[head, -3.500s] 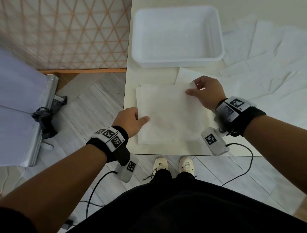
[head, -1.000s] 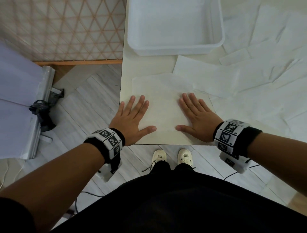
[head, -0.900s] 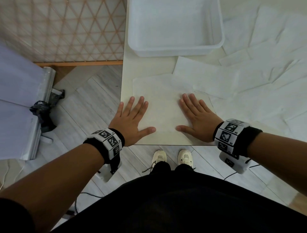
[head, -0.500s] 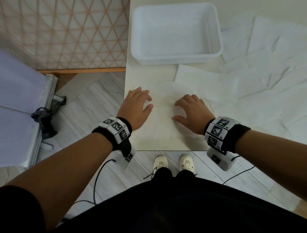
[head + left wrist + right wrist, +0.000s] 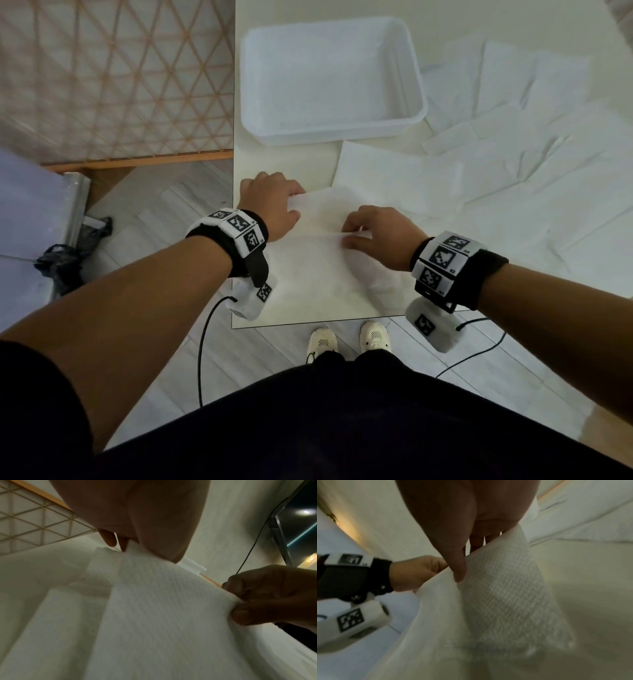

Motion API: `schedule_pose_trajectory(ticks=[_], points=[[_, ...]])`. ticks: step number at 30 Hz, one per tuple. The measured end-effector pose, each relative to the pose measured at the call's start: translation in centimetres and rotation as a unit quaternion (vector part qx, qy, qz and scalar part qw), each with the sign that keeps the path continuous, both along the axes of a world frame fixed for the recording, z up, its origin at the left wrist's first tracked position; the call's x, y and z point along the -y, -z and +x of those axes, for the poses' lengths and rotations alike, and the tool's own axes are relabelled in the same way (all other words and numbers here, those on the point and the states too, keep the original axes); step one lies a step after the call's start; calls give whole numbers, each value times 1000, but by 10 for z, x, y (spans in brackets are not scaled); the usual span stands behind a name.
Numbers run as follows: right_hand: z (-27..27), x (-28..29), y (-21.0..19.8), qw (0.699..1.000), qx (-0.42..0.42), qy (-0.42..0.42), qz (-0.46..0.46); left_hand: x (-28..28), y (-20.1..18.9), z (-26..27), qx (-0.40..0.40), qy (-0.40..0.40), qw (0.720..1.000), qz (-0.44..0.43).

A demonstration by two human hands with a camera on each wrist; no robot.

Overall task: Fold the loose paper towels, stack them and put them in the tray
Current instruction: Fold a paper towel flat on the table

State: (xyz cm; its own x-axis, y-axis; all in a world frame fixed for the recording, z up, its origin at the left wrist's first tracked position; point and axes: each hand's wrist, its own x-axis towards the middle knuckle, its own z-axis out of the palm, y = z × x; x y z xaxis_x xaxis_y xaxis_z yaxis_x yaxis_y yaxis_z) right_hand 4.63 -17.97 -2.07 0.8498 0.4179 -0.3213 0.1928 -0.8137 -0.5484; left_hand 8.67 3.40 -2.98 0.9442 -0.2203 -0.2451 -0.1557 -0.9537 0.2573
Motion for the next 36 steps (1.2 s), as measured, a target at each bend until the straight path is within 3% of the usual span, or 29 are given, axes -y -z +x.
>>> schedule_pose_trajectory(ticks=[4, 8, 14, 26, 36], points=[[18, 29, -17, 998, -5, 34, 61, 0, 0, -1, -44, -15, 994, -98], [55, 58, -29, 995, 8, 89, 37, 0, -7, -7, -57, -44, 981, -178], [97, 84, -24, 988, -24, 150, 3, 1, -15, -9, -80, -30, 991, -107], [118, 91, -9, 988, -12, 149, -32, 4, -19, -27, -71, -84, 980, -166], [119, 92, -4, 994, -1, 83, -75, 14, -19, -21, -64, -105, 977, -173]])
